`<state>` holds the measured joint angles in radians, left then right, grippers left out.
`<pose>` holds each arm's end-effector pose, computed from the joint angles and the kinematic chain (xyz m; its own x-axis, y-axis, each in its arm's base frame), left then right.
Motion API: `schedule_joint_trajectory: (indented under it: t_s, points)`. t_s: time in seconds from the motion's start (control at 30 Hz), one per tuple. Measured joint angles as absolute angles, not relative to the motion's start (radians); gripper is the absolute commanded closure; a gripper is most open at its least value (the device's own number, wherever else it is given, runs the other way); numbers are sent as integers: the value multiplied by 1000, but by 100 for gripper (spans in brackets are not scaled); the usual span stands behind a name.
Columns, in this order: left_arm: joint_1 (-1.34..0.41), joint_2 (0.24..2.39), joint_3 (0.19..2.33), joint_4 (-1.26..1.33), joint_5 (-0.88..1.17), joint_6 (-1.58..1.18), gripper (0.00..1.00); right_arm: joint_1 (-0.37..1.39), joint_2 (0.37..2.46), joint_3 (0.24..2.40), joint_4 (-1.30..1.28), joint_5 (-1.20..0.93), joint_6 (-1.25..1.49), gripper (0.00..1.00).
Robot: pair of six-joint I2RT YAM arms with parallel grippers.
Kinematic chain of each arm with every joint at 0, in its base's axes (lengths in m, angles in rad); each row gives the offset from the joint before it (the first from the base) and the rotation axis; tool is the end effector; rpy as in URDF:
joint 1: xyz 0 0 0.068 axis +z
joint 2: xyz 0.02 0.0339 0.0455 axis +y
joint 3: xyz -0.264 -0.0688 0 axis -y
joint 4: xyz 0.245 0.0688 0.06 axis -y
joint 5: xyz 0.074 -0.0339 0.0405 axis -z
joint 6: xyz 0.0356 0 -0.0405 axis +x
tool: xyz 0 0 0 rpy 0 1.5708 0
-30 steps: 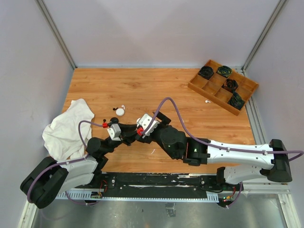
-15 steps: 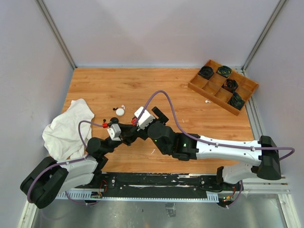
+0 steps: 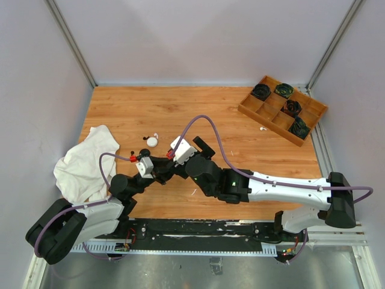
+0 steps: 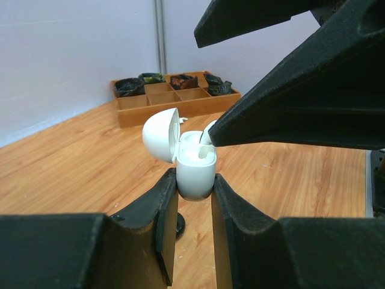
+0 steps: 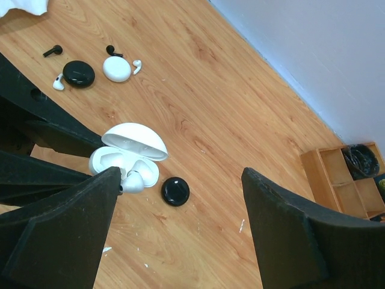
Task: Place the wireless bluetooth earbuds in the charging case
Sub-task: Place the earbud in the charging case.
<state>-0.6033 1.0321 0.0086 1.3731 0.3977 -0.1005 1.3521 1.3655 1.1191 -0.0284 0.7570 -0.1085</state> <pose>0.1269 -0.1042 0.1987 0.1981 -0.2488 -0.9481 0.8469 0.5305 0.0377 0.0921 0.3018 0.3433 0.0028 -0.3503 -0.9366 -0.5692 0.7695 -0.2895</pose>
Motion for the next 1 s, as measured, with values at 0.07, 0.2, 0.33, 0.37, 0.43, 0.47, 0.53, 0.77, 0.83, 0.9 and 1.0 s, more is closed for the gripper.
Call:
schedule_joint_trajectory:
  t_s: [0.07, 0.2, 0.33, 0.37, 0.43, 0.47, 0.53, 0.77, 0.83, 0.9, 1.0]
  points:
    - [-603, 1032, 9, 1374, 397, -101, 100, 1352, 1361, 1118, -33, 760, -109, 17]
    - [-603, 1032, 9, 1375, 397, -101, 100, 1348, 1341, 1107, -37, 769, -109, 17]
    - [-603, 1032, 9, 1375, 397, -101, 100, 1333, 1328, 1101, -52, 771, -108, 17]
    - [-603, 1032, 9, 1375, 397, -101, 100, 1330, 1325, 1100, -54, 771, -108, 17]
    - [-603, 1032, 9, 1375, 397, -101, 100, 1322, 1319, 1096, -59, 770, -107, 17]
    - [-603, 1032, 9, 1375, 397, -101, 100, 1319, 1317, 1094, -61, 769, -107, 17]
    - [-603, 1032, 9, 1375, 397, -101, 100, 1317, 1316, 1094, -65, 768, -107, 17]
    - [-603, 1032, 9, 1375, 397, -101, 100, 1291, 1311, 1083, -85, 748, -103, 16]
    - [-603, 1032, 9, 1375, 397, -101, 100, 1270, 1305, 1082, -93, 735, -97, 16]
    - [-603, 1032, 9, 1375, 397, -101, 100, 1242, 1298, 1082, -107, 716, -86, 16]
    - [-603, 1032, 9, 1375, 397, -100, 100, 1184, 1292, 1084, -149, 682, -68, 16]
